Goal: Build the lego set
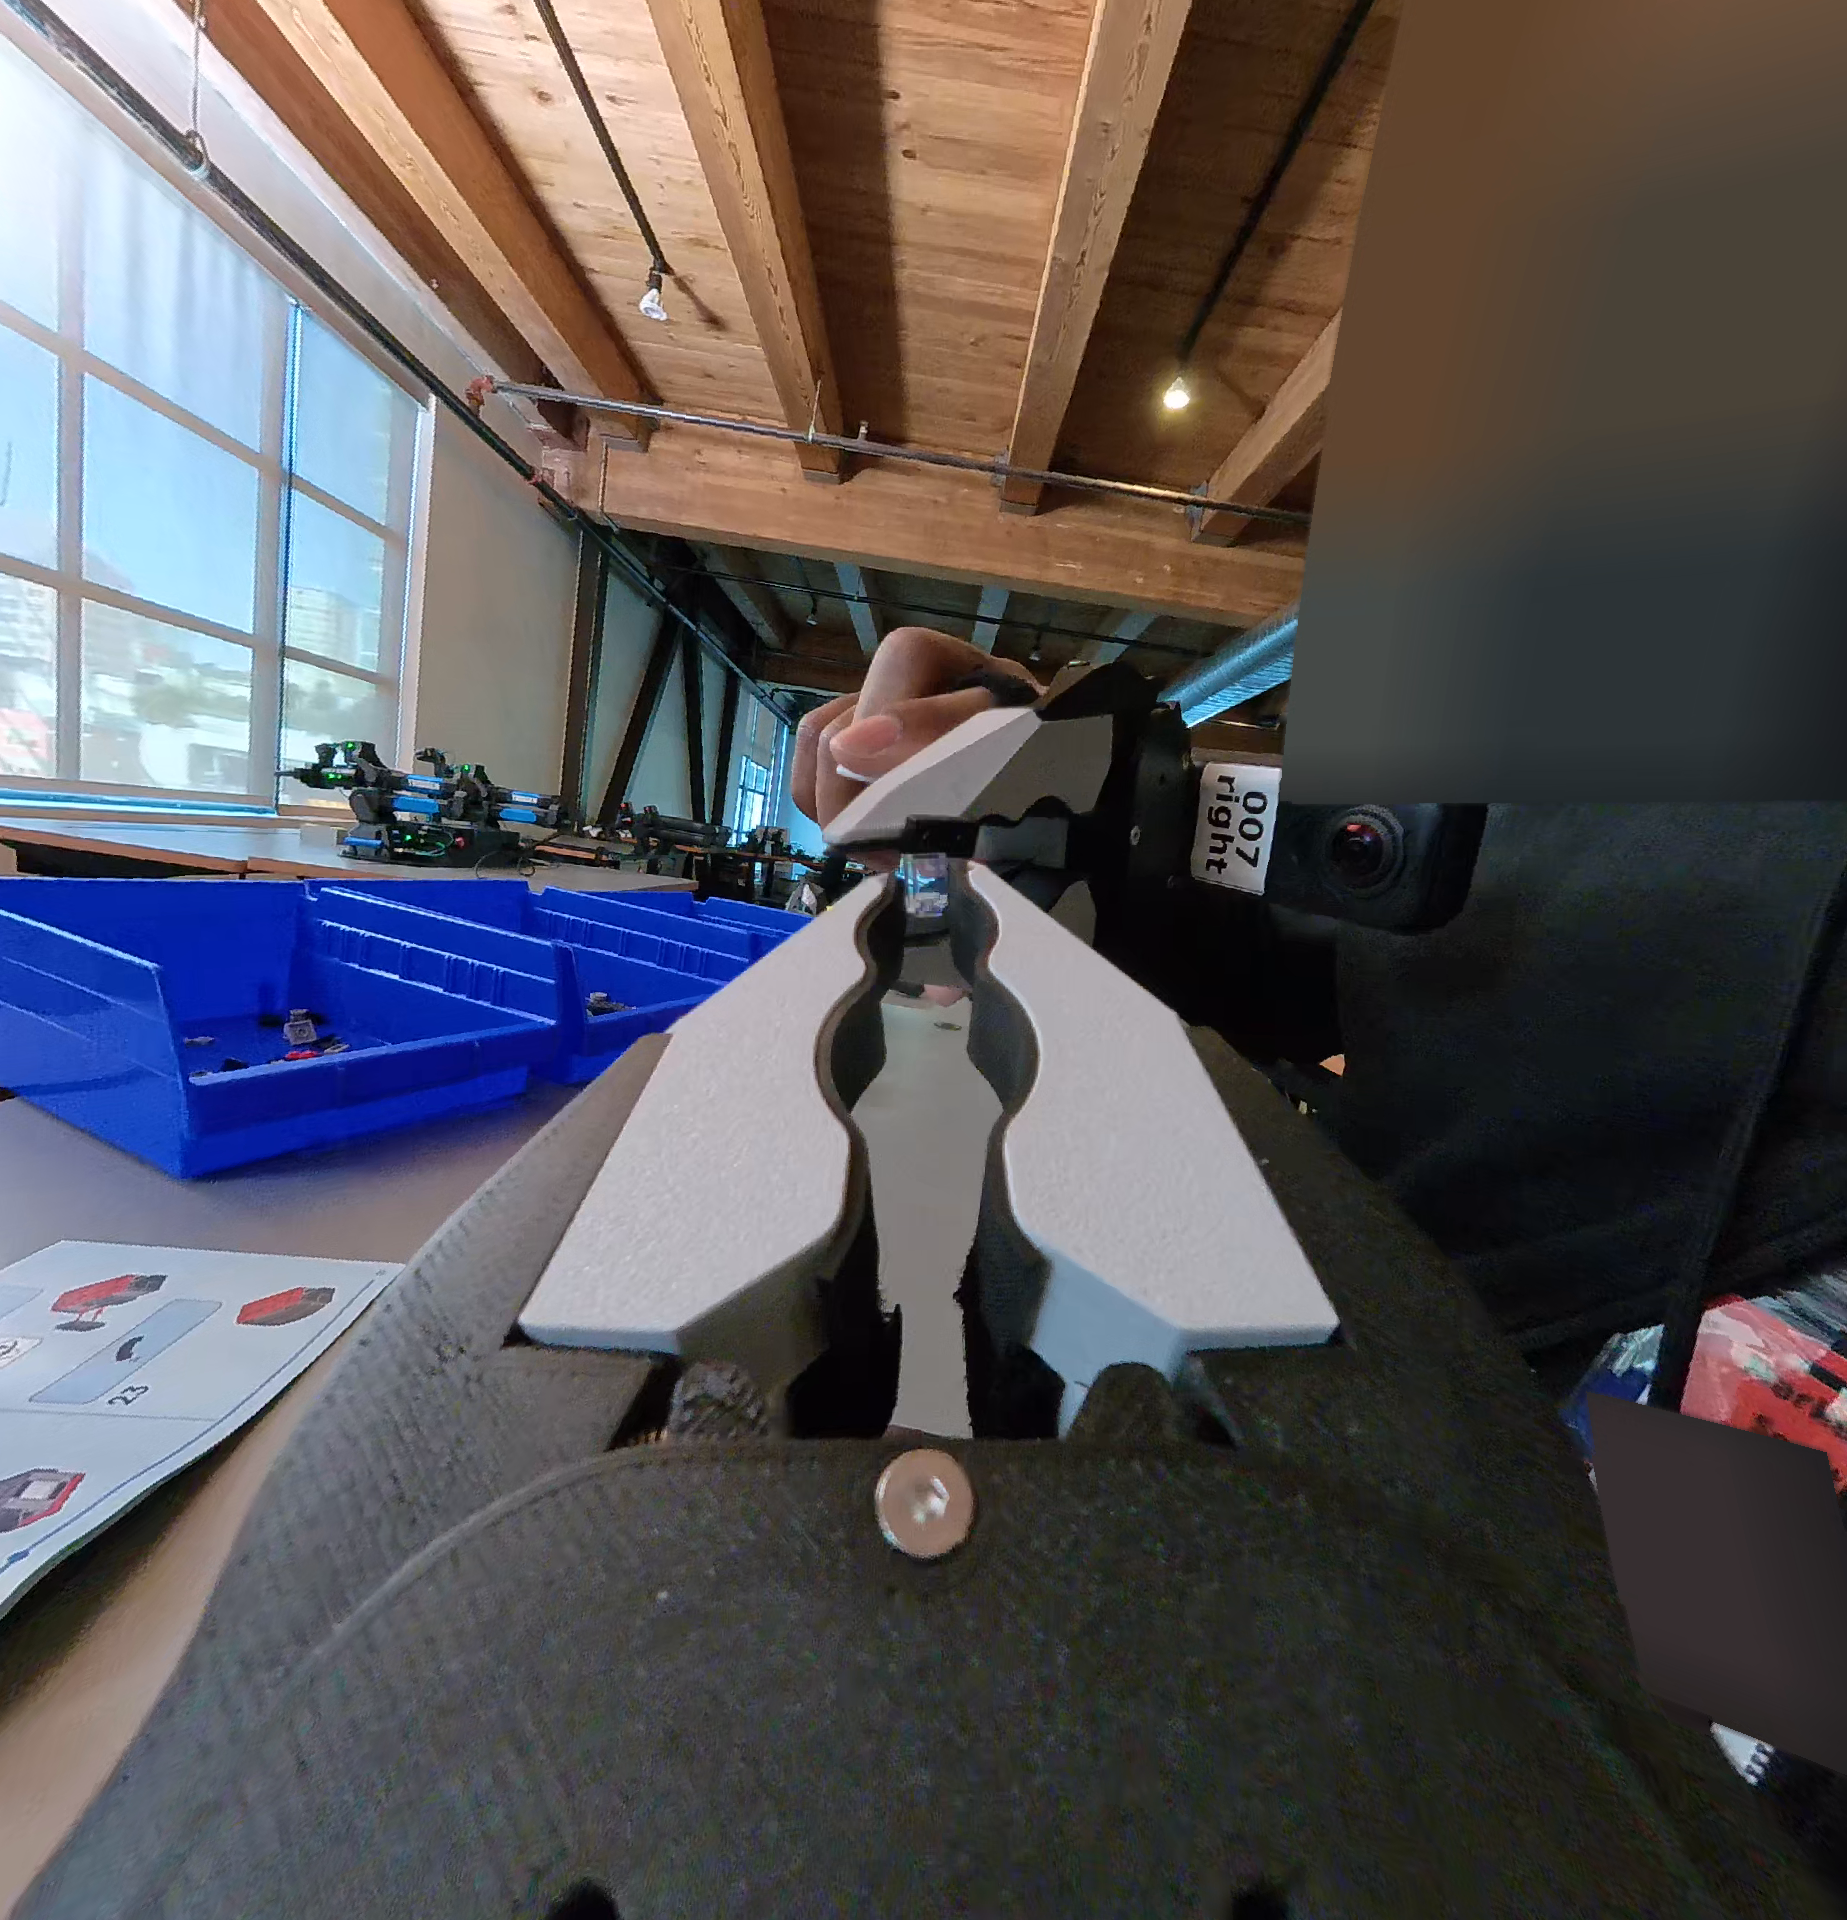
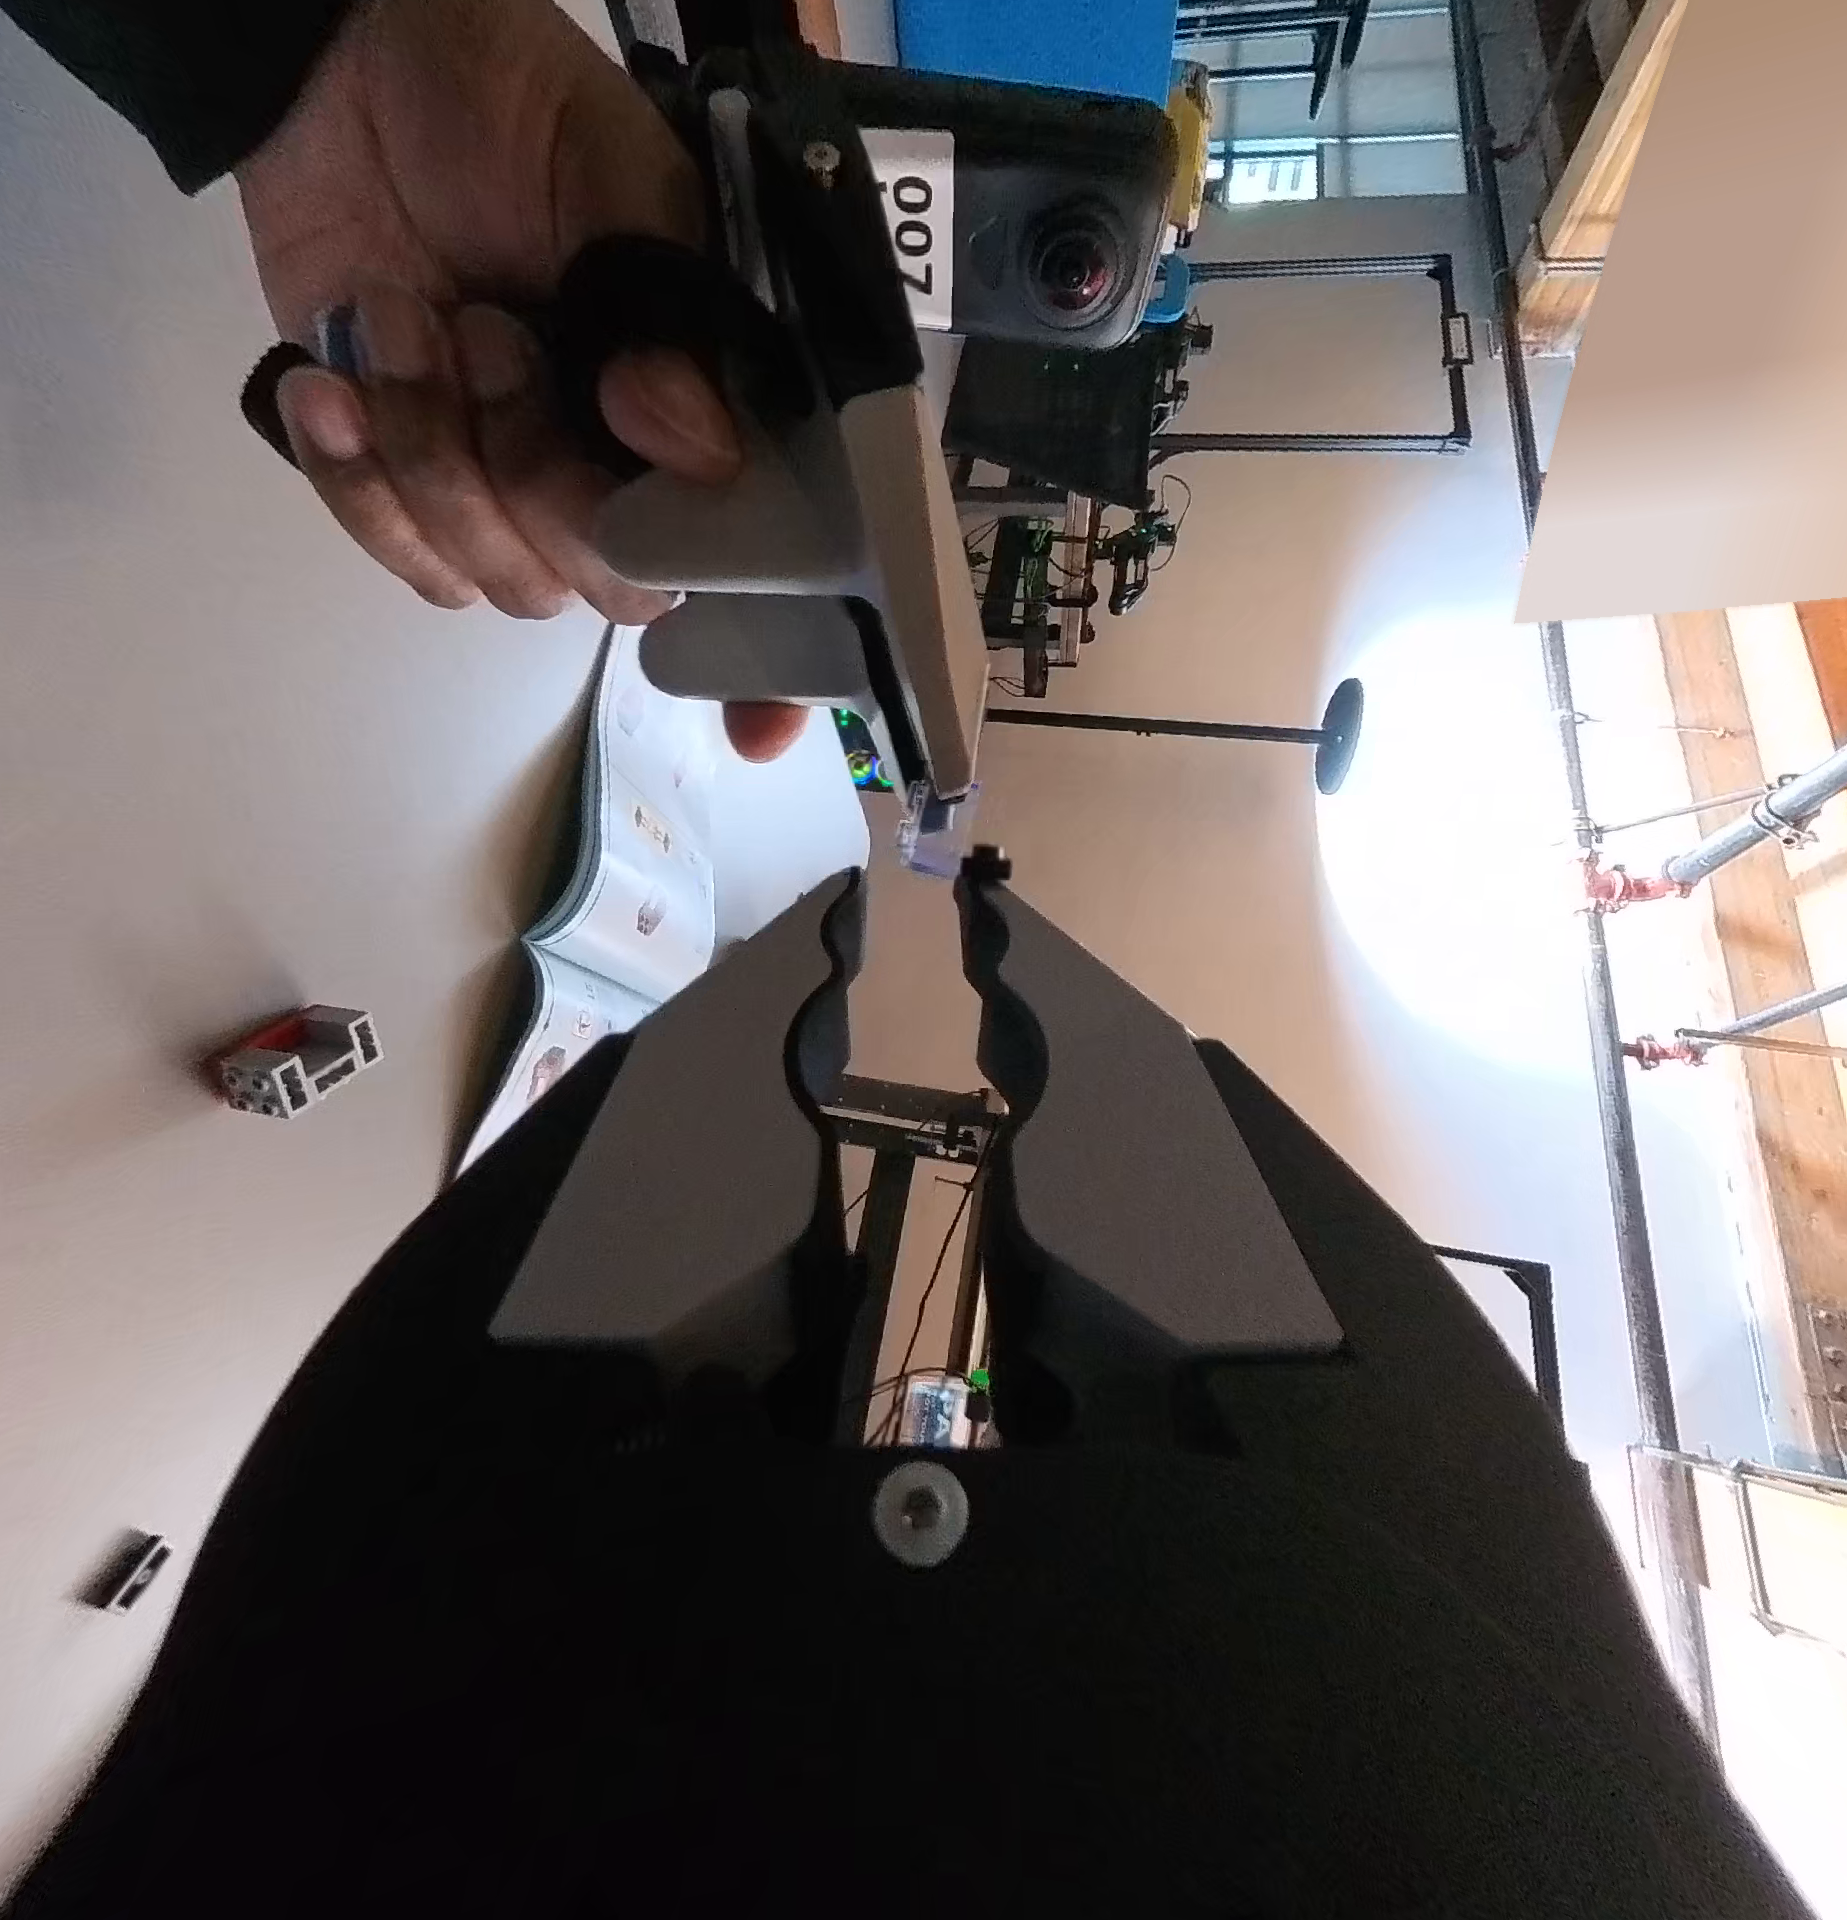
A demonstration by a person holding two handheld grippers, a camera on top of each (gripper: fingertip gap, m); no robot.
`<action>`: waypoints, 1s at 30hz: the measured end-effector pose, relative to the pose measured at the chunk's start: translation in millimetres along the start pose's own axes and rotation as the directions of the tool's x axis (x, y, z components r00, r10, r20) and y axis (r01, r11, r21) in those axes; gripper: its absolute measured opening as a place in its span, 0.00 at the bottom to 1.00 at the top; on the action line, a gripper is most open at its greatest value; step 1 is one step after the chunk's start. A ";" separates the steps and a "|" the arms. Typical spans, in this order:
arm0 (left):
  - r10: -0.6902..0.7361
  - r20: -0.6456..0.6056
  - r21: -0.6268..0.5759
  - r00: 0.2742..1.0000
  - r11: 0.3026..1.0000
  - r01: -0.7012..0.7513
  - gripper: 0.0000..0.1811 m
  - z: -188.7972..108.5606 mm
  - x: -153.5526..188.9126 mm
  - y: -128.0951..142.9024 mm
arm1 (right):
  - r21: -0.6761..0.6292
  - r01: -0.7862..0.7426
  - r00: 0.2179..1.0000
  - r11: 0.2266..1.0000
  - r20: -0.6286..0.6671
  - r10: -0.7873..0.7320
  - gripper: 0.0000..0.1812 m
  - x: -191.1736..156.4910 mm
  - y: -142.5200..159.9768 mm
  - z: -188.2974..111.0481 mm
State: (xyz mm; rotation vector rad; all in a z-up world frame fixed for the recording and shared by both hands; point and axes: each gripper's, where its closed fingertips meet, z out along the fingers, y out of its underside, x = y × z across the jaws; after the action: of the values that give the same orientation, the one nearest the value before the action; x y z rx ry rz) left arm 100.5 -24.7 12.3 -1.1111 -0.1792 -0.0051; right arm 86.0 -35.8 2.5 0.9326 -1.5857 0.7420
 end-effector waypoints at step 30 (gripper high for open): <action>-0.121 0.393 -0.047 0.911 0.987 0.152 0.04 -30.6 -93.3 33.5 | -0.326 -0.826 0.406 0.461 0.224 0.886 0.11 -148.8 31.0 -23.0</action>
State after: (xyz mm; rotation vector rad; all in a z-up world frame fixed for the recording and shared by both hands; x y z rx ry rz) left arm 16.0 -45.0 -44.3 -1.1661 -0.6197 0.0858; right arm 83.8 26.5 -138.0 -0.0050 -2.4722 1.1559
